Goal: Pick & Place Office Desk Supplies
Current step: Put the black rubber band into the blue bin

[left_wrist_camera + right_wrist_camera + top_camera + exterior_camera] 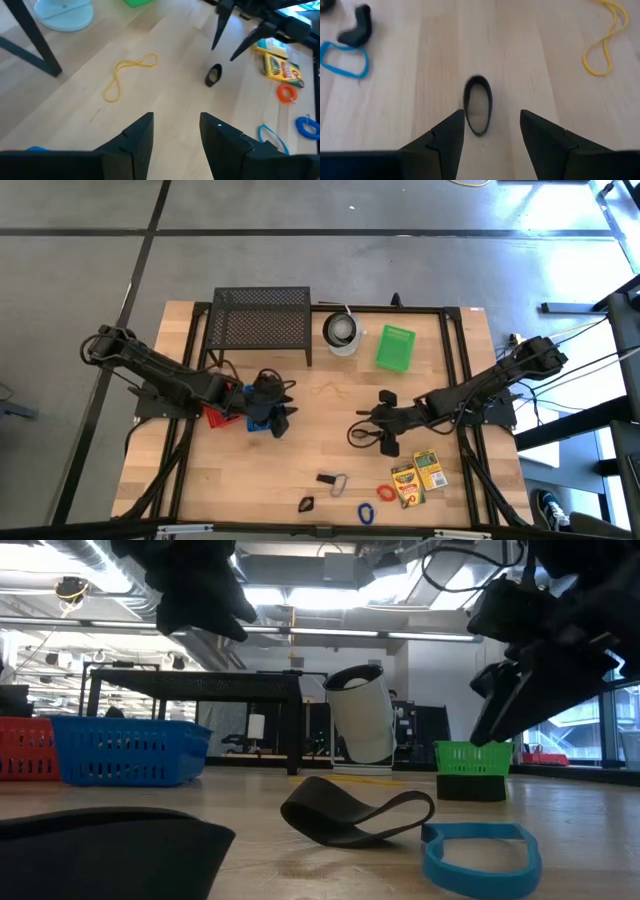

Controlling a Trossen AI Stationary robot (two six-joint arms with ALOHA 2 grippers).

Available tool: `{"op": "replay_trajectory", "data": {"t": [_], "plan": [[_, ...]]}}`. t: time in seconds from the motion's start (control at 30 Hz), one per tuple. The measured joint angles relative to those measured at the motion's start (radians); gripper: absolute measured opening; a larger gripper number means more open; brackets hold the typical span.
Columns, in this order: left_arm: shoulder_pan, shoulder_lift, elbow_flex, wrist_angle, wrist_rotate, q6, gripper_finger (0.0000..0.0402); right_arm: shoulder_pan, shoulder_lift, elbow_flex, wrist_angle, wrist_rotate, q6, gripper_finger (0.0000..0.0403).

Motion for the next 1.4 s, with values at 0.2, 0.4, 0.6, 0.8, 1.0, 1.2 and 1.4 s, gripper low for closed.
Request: {"op": "replay_trajectory", "data": {"t": [0.2, 0.4, 0.6, 0.8, 1.0, 1.2, 1.4], "plan": [[-0.013, 0.000, 0.000, 0.006, -0.008, 0.001, 0.0154, 0.000, 0.038, -0.028, 0.118, 0.000, 0.006, 0.0194], [-0.014, 0.000, 0.000, 0.005, -0.008, 0.001, 0.0155, 0.000, 0.124, -0.028, 0.153, 0.005, 0.018, 0.0206], [-0.014, 0.000, 0.000, 0.005, -0.009, 0.001, 0.0155, 0.000, 0.187, -0.028, 0.164, 0.003, 0.018, 0.0230], [-0.014, 0.000, 0.000, 0.005, -0.009, 0.001, 0.0155, 0.000, 0.218, -0.024, 0.187, 0.004, 0.021, 0.0221], [-0.014, 0.000, 0.000, 0.005, -0.009, 0.001, 0.0155, -0.001, 0.222, -0.025, 0.206, -0.003, -0.010, 0.0151], [-0.014, 0.000, 0.000, 0.005, 0.007, 0.072, 0.0155, -0.002, 0.222, -0.025, 0.212, -0.041, -0.024, 0.0044], [-0.013, 0.000, 0.000, 0.008, -0.003, 0.072, 0.0155, -0.010, 0.211, -0.026, 0.207, -0.083, -0.024, 0.0020]]}}
